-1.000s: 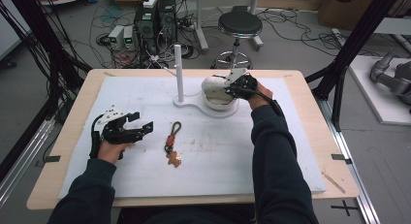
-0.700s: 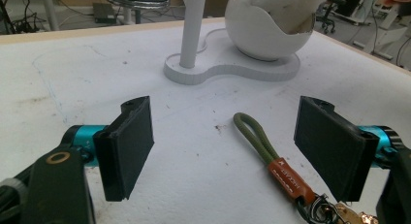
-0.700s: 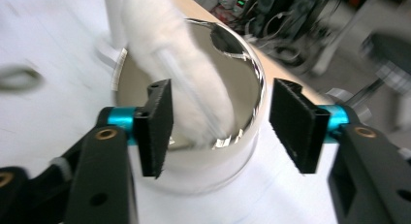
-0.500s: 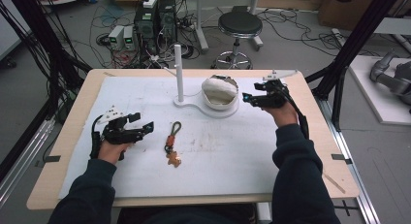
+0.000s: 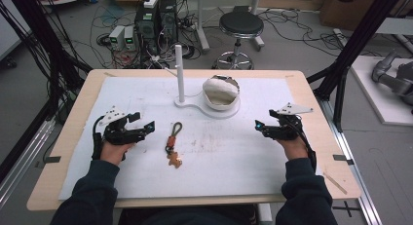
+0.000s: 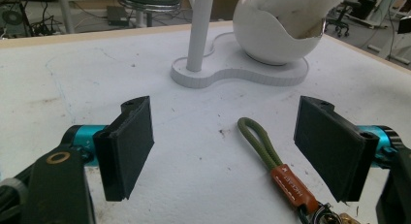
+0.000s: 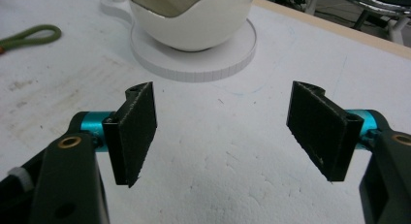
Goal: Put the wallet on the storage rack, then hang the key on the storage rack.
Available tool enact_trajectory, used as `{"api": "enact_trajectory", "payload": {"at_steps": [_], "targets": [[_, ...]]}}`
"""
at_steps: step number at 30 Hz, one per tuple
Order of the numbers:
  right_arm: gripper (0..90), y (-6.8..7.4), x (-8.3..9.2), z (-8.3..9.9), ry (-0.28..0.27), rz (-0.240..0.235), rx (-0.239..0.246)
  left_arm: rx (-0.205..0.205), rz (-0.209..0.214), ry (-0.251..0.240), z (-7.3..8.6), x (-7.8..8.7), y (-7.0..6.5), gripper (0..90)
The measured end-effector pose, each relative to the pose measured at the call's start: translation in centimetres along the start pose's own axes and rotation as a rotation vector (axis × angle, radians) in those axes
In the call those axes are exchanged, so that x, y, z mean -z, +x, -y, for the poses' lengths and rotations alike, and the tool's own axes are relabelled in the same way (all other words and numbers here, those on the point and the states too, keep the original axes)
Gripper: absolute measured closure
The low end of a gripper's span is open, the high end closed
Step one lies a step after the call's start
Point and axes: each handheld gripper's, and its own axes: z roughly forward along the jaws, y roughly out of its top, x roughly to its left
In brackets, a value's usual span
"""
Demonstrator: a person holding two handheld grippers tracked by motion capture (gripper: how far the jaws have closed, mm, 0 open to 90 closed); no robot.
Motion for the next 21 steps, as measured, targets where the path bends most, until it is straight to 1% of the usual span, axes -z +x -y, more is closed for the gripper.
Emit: {"api": "enact_trajectory", "payload": {"at_steps": [1,2,3,4,6,7,9,11,12,16,18,21], "targets": [[26.1,0.0,0.2,0.0,-0.016,-0.007,-0.013,0.0,0.002,0.003,0.0,0.0,-0.1,21.9],[26.1,0.0,0.2,0.0,-0.016,-0.007,-0.013,-0.008,0.001,0.007,0.0,0.0,-0.1,21.9],[25.4,0.0,0.2,0.1,-0.018,-0.004,-0.019,-0.002,0.003,0.006,0.0,-0.1,-0.2,21.9],[25.4,0.0,0.2,0.1,-0.018,-0.004,-0.019,-0.005,0.006,0.009,0.0,-0.1,-0.2,21.9],[25.1,-0.1,0.2,0.2,-0.017,-0.003,-0.027,0.002,0.014,0.026,0.0,-0.2,-0.3,22.1],[25.0,-0.1,0.2,0.2,-0.016,-0.001,-0.033,0.006,0.019,0.034,0.1,-0.2,-0.4,23.7],[25.0,-0.2,0.1,0.2,-0.023,0.002,-0.031,-0.001,0.027,0.041,0.1,-0.4,-0.7,26.7],[25.0,-0.2,0.1,0.2,-0.024,0.004,-0.035,-0.001,0.03,0.049,0.2,-0.6,-0.8,26.7],[24.9,-0.3,0.0,0.2,-0.021,0.006,-0.038,-0.003,0.028,0.055,0.3,-0.6,-0.9,26.7],[24.8,-0.6,-0.5,0.3,-0.029,-0.01,-0.044,-0.007,0.023,0.067,0.6,-0.5,-1.1,26.7],[24.8,-0.8,-0.9,0.4,-0.022,-0.013,-0.045,-0.011,0.016,0.078,0.6,-0.5,-1.2,26.7],[24.8,-0.9,-1.3,0.6,-0.005,-0.015,-0.043,-0.014,0.011,0.076,0.3,-0.7,-1.5,26.6]]}}
